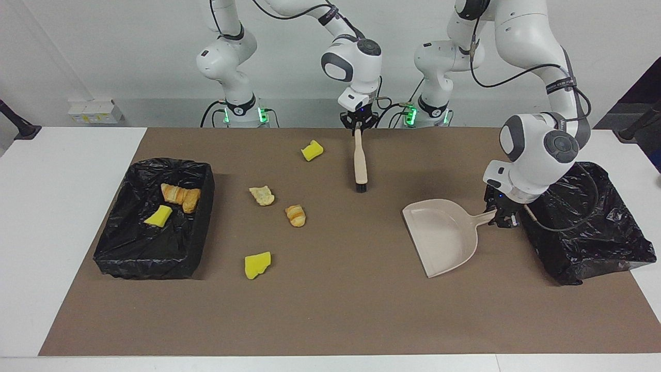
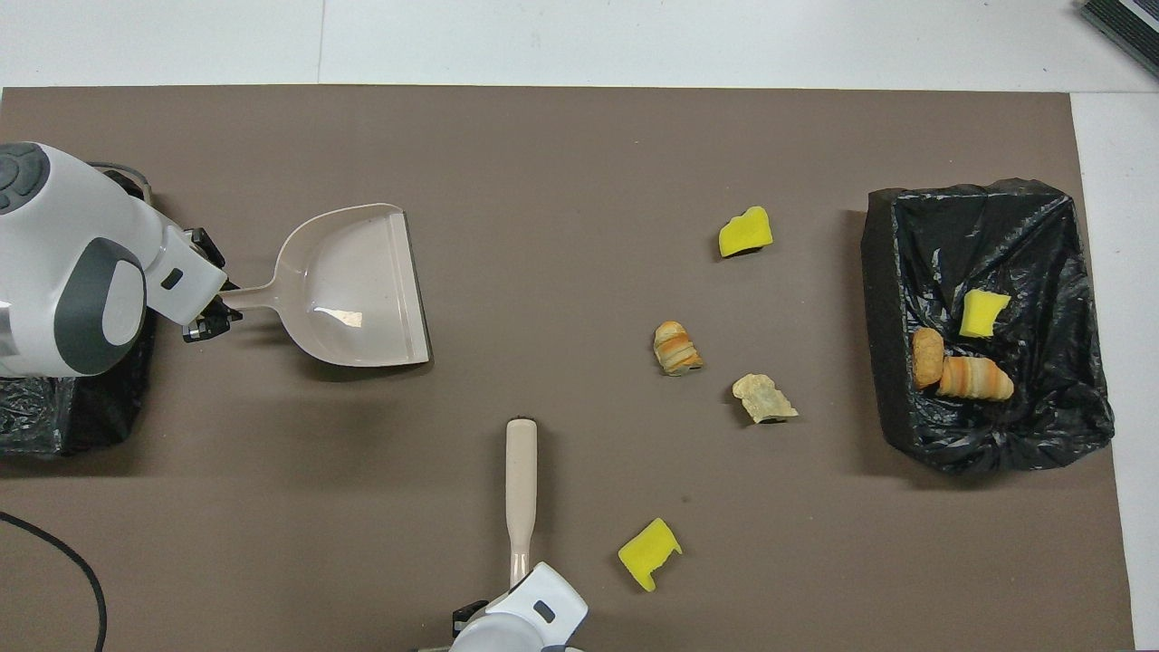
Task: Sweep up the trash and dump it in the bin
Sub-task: 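Pull the dustpan toward the left gripper while the right gripper reaches the brush, then lift the brush with the right gripper while the left gripper slides the dustpan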
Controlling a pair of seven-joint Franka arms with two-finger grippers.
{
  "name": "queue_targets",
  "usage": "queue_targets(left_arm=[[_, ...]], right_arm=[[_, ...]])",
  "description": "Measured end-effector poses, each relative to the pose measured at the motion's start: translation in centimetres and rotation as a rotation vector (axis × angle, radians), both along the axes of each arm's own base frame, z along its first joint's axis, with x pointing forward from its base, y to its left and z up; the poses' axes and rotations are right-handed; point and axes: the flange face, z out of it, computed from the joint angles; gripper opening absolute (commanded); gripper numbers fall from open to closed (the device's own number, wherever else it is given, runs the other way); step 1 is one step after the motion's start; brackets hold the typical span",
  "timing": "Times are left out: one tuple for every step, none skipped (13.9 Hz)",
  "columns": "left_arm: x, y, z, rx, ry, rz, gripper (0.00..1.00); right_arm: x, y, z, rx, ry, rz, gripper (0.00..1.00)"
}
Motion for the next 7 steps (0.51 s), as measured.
queue_targets(left_arm=[[0.0, 0.0, 0.0, 0.0, -0.001, -0.001, 0.0], [0.0, 0.0, 0.0, 0.0, -0.002, -0.001, 0.0], [0.0, 0.0, 0.0, 0.0, -0.003, -0.002, 0.0], [0.0, 0.0, 0.0, 0.0, -0.003, -0.002, 0.0], [0.0, 0.0, 0.0, 0.0, -0.004, -0.003, 0.0], [0.0, -0.1, 0.0, 0.0, -0.005, -0.004, 0.0], [0.0, -0.2, 0.0, -0.001, -0.005, -0.006, 0.0]], right_arm=[[0.4, -0.4, 1.0, 0.005, -0.005, -0.028, 0.0], [1.0, -1.2, 2.3, 0.0, -0.006, -0.052, 0.0], [1.6, -2.5, 4.1, -0.018, -0.001, -0.075, 0.0], [1.9, -4.0, 5.7, -0.046, 0.012, -0.095, 0.0], [1.9, -5.3, 7.0, -0.079, 0.026, -0.118, 0.0], [1.6, -6.4, 8.0, -0.111, 0.04, -0.164, 0.0], [1.3, -7.1, 8.4, -0.139, 0.049, -0.22, 0.0]])
